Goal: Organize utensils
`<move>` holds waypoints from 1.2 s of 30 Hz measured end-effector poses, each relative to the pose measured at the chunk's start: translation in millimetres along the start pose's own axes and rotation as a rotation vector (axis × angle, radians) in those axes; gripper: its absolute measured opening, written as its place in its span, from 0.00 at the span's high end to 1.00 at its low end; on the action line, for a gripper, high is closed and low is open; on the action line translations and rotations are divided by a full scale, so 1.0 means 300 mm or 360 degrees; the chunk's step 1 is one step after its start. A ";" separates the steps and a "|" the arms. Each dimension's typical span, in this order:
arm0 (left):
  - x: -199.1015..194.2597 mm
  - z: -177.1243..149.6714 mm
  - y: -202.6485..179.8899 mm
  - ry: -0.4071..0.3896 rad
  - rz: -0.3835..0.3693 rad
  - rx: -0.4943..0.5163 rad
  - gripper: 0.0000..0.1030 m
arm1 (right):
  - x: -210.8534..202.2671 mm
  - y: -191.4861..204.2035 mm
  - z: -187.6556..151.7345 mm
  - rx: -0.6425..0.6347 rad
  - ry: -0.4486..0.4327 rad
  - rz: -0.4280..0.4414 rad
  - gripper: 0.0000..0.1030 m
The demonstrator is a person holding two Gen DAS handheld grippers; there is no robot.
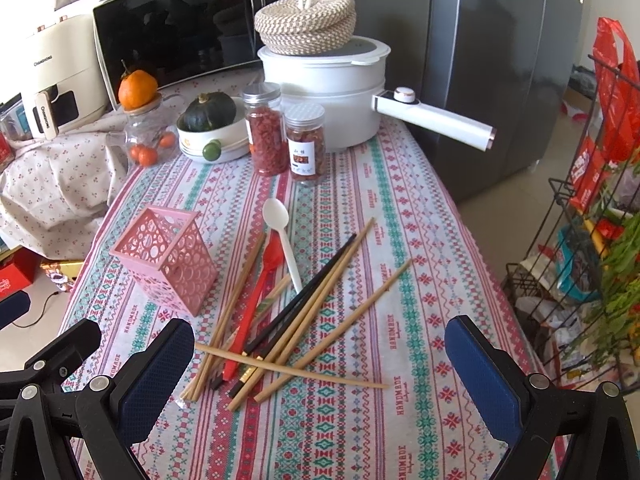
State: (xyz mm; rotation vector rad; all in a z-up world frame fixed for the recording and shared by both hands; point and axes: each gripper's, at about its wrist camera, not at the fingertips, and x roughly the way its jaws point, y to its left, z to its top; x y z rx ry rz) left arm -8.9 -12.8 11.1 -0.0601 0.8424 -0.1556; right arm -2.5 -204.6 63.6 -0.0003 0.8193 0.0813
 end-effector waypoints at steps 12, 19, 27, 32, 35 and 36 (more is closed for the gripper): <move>0.198 0.075 -0.116 0.0445 -0.0367 0.0195 0.17 | 0.168 -0.231 0.075 0.0231 0.0305 0.0029 0.00; 0.416 -0.014 -0.376 0.0742 -0.0475 0.0813 0.48 | 0.176 -0.333 0.073 0.0333 0.0367 -0.0045 0.00; 0.553 -0.073 -0.495 0.0813 -0.0441 0.1191 0.59 | 0.180 -0.405 0.062 0.0408 0.0366 -0.0019 0.00; 0.604 -0.068 -0.496 0.0911 -0.0438 0.1136 0.84 | 0.195 -0.408 0.060 0.0418 0.0383 0.0018 0.00; 0.610 -0.067 -0.465 0.0908 -0.0443 0.1076 0.86 | 0.196 -0.408 0.063 0.0423 0.0383 0.0013 0.00; 0.611 -0.063 -0.451 0.0908 -0.0446 0.1037 0.87 | 0.196 -0.410 0.064 0.0428 0.0381 0.0012 0.00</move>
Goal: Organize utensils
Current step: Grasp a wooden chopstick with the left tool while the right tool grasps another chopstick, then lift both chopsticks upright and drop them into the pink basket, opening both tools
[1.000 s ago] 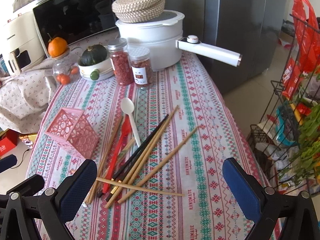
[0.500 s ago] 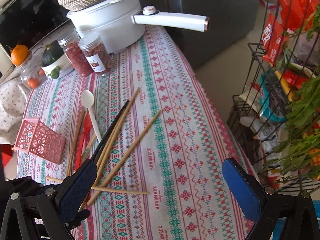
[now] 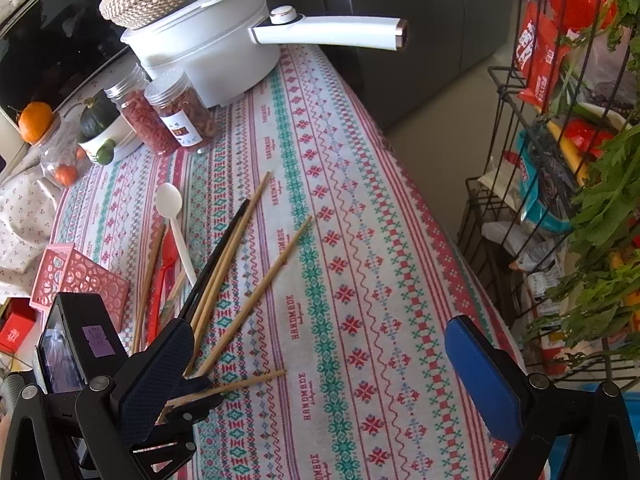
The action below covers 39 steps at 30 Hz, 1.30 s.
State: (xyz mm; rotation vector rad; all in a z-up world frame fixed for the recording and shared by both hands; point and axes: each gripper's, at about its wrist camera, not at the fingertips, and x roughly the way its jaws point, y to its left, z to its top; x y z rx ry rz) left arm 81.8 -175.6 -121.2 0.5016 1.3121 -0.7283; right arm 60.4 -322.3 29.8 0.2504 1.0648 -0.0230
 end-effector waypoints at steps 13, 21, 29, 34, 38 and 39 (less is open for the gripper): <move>-0.054 -0.122 0.101 0.0072 -0.0145 -0.0293 0.77 | 0.026 -0.018 -0.002 0.0081 0.0036 0.0010 0.00; -0.067 -0.129 0.050 -0.0022 -0.0174 -0.0390 0.94 | 0.118 -0.027 0.019 0.0230 0.0102 0.0129 0.03; -0.275 -0.276 0.089 -0.0385 -0.0227 -0.0494 0.94 | 0.351 0.039 0.029 0.0299 0.0395 0.0155 0.27; -0.335 -0.336 0.147 -0.0524 -0.0238 -0.0598 0.94 | 0.465 0.082 0.044 0.0285 0.0455 0.0089 0.41; -0.383 -0.364 0.184 -0.0596 -0.0223 -0.0620 0.94 | 0.513 0.139 0.051 0.0148 0.0438 -0.0084 0.48; -0.386 -0.369 0.185 -0.0606 -0.0219 -0.0631 0.94 | 0.517 0.154 0.050 0.0110 0.0424 -0.0126 0.53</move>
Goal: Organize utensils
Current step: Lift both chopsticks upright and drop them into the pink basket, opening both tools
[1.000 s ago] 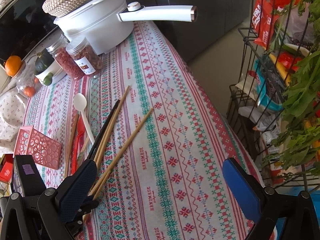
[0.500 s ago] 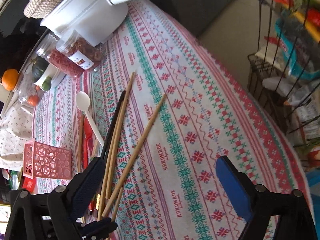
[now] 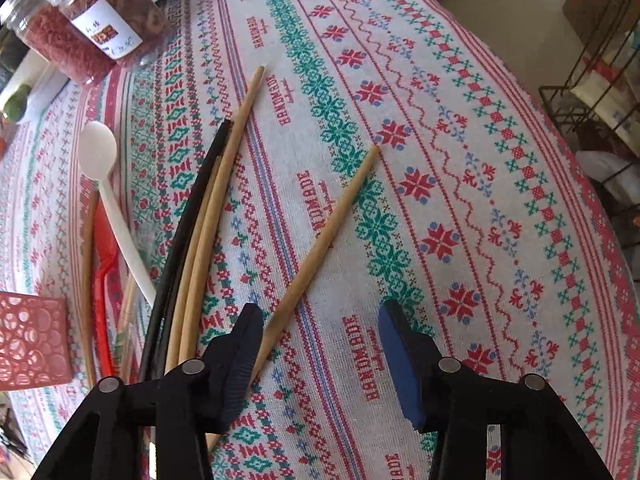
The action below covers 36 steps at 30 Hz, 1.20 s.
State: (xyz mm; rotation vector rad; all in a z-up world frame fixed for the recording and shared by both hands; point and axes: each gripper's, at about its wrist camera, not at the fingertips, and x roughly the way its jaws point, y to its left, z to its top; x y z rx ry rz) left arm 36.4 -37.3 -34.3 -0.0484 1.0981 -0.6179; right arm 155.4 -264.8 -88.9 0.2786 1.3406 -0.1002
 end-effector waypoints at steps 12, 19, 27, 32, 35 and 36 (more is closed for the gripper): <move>-0.104 -0.010 0.040 -0.0172 0.0075 -0.0071 0.94 | -0.047 0.003 -0.048 -0.0011 -0.0115 0.0048 0.94; -0.228 -0.008 0.036 -0.0358 0.0084 -0.0094 0.94 | -0.268 -0.018 -0.116 -0.0031 -0.0403 0.0238 0.94; -0.397 0.026 0.011 -0.0640 0.0100 -0.0078 0.94 | -0.500 0.021 -0.199 -0.0125 -0.0684 0.0421 0.93; -0.491 0.052 0.017 -0.0830 0.0154 -0.0080 0.94 | -0.598 0.090 -0.230 -0.0252 -0.0871 0.0530 0.93; -0.532 0.069 0.032 -0.0933 0.0194 -0.0088 0.94 | -0.651 0.132 -0.242 -0.0309 -0.0964 0.0601 0.93; -0.544 0.076 0.036 -0.0972 0.0216 -0.0086 0.94 | -0.660 0.143 -0.242 -0.0321 -0.0989 0.0624 0.93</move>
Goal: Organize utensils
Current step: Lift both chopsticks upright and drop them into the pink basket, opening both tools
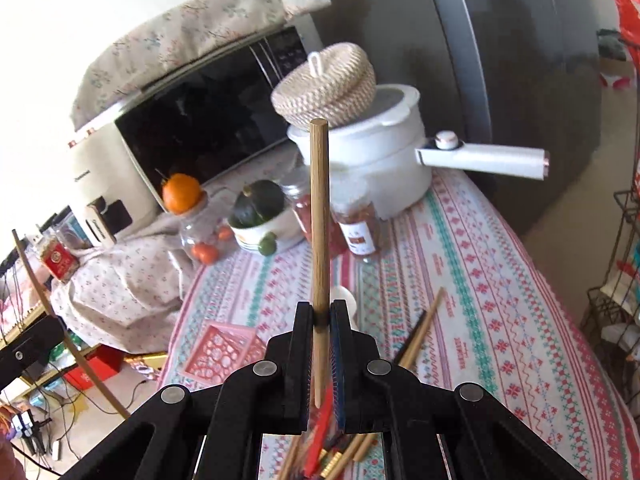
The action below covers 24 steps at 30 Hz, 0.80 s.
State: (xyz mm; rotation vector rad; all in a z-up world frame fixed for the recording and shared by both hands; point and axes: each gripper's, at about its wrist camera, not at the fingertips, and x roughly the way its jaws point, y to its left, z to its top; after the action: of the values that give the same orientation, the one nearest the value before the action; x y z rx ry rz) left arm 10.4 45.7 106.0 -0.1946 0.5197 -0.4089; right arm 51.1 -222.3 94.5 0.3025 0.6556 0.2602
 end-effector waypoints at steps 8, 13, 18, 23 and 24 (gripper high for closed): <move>0.012 0.066 0.019 -0.0339 0.0150 0.0138 0.94 | 0.021 0.138 0.044 -0.0070 -0.0130 0.0158 0.93; 0.120 0.050 0.078 -0.0329 0.0196 0.0108 0.94 | 0.083 0.188 0.054 -0.0056 -0.0076 0.0205 0.93; 0.275 0.011 0.149 -0.0136 0.0241 0.0048 0.94 | 0.191 0.229 0.038 -0.0096 0.0075 0.0192 0.93; 0.372 -0.026 0.210 0.0010 0.0254 -0.0049 0.94 | 0.315 0.217 0.008 -0.0046 0.0253 0.0149 0.93; 0.385 -0.031 0.216 0.0033 0.0254 -0.0057 0.94 | 0.335 0.210 0.004 -0.0029 0.0278 0.0145 0.93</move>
State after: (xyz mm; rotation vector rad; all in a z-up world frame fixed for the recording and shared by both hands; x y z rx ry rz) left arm 118.1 54.2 28.7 -0.1822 0.5588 -0.2468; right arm 119.8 -131.3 61.9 0.2943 0.8122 0.3824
